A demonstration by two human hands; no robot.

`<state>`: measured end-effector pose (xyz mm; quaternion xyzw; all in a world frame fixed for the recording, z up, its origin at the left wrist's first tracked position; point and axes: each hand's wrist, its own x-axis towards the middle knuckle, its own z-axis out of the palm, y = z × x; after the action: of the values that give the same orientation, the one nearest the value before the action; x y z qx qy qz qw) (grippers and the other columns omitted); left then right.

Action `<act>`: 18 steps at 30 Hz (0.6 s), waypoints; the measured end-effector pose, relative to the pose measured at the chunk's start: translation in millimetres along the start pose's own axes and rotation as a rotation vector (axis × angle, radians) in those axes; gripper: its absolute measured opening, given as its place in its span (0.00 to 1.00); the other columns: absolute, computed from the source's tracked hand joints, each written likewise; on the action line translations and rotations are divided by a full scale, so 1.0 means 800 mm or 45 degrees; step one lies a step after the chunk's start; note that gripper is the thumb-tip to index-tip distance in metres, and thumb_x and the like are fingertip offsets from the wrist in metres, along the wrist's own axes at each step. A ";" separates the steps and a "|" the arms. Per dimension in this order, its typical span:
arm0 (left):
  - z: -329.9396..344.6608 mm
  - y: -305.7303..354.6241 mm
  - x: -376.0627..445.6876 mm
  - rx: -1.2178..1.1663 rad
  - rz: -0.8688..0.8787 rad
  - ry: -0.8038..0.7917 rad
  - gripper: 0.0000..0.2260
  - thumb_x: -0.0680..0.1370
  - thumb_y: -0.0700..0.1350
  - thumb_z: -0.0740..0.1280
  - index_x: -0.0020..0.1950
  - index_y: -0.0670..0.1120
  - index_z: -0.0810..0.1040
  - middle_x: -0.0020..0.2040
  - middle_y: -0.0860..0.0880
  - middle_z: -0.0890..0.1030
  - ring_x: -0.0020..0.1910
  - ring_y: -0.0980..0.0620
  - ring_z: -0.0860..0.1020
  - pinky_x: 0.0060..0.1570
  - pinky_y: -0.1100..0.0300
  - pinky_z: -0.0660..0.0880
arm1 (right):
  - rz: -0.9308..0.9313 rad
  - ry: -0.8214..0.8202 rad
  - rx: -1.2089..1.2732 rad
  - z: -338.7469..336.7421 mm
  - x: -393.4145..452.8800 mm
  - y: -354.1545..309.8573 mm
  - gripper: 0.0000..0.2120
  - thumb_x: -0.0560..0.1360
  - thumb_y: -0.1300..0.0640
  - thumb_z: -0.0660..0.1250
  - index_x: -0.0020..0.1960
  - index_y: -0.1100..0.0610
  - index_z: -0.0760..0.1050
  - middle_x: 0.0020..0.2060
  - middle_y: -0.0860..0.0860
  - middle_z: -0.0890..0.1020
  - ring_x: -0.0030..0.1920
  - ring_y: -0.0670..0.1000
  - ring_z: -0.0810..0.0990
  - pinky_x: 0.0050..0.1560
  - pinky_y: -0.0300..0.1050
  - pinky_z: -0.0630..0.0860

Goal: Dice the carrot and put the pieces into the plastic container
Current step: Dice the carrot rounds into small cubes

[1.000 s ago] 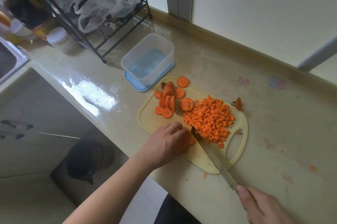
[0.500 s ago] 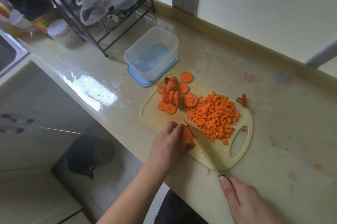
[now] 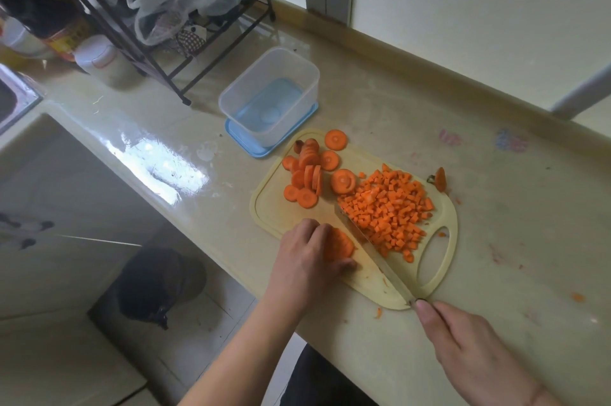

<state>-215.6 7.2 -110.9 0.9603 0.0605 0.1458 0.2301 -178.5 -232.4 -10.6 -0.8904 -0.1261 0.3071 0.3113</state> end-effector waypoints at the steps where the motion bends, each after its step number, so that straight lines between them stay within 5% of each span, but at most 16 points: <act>1: -0.001 -0.002 0.000 -0.007 0.025 0.001 0.30 0.75 0.66 0.65 0.57 0.39 0.80 0.48 0.44 0.78 0.42 0.44 0.78 0.40 0.51 0.79 | -0.004 -0.007 0.009 -0.001 0.001 0.000 0.24 0.75 0.40 0.53 0.35 0.58 0.72 0.31 0.45 0.79 0.33 0.46 0.77 0.37 0.42 0.70; 7: 0.001 0.000 -0.004 -0.079 0.000 0.032 0.26 0.77 0.63 0.66 0.57 0.40 0.80 0.49 0.45 0.78 0.45 0.49 0.74 0.43 0.53 0.78 | -0.058 -0.027 -0.025 0.003 0.009 0.008 0.42 0.63 0.19 0.38 0.34 0.54 0.71 0.31 0.47 0.79 0.31 0.46 0.75 0.36 0.42 0.69; 18: -0.017 0.000 0.004 0.073 0.013 -0.062 0.31 0.76 0.68 0.63 0.57 0.40 0.80 0.46 0.45 0.79 0.41 0.46 0.78 0.40 0.52 0.80 | -0.031 -0.043 0.033 -0.007 0.008 0.004 0.44 0.60 0.17 0.38 0.34 0.55 0.70 0.31 0.51 0.79 0.30 0.48 0.76 0.34 0.42 0.70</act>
<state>-216.7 13.4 -98.3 0.9701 0.0544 0.1218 0.2029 -170.4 -234.9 -12.4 -0.8793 -0.1382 0.3200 0.3245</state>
